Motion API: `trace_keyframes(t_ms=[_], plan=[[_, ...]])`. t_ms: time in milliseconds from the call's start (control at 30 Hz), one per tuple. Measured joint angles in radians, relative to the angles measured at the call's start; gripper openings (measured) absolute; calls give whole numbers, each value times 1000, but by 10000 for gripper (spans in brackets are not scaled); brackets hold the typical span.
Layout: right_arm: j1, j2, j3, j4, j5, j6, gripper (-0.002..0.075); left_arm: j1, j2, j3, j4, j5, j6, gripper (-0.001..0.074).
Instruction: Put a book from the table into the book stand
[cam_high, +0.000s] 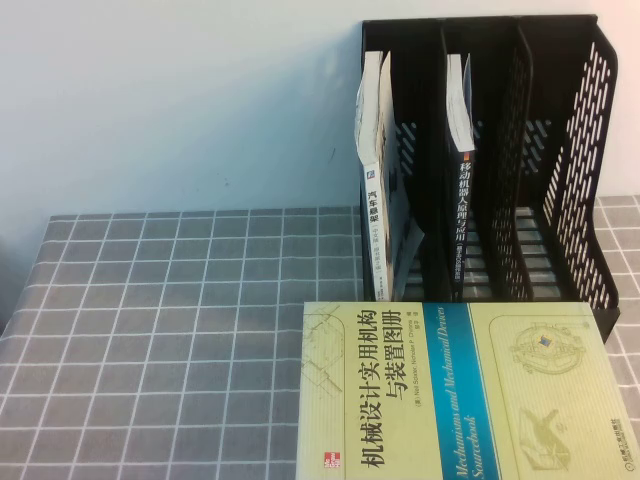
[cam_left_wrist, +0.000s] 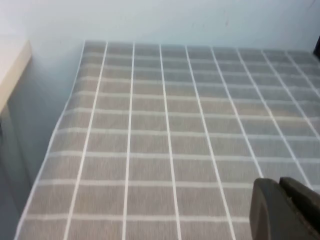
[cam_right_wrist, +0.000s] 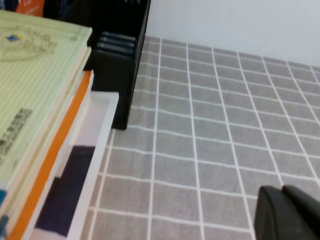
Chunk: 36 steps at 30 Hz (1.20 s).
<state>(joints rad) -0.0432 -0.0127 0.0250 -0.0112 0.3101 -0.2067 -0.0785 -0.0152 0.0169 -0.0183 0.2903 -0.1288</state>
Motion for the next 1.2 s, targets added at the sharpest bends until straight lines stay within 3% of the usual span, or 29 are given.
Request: trace_keyframes(t_ms=[167,600,767,867,1033,1200], plan=[[0,0,4,0,-113,0,-3,0,0,4,18,-107,0,0],[0,0,4,0,-659,0,-3,0,0,4,24,-734,-27,0],[0,0,4,11,-773,0,-3,0,0,4,18,-773,-37,0],[0,-1,-4,27,-739,0,-3,0,0,-6,18,-699,-72,0],[0,9,-203,31,-214,0,-3,0,20,-183,-12,-231,-152,0],[0,155,-391,49,100,0,-3,0,166,-366,-85,84,-156,0]])
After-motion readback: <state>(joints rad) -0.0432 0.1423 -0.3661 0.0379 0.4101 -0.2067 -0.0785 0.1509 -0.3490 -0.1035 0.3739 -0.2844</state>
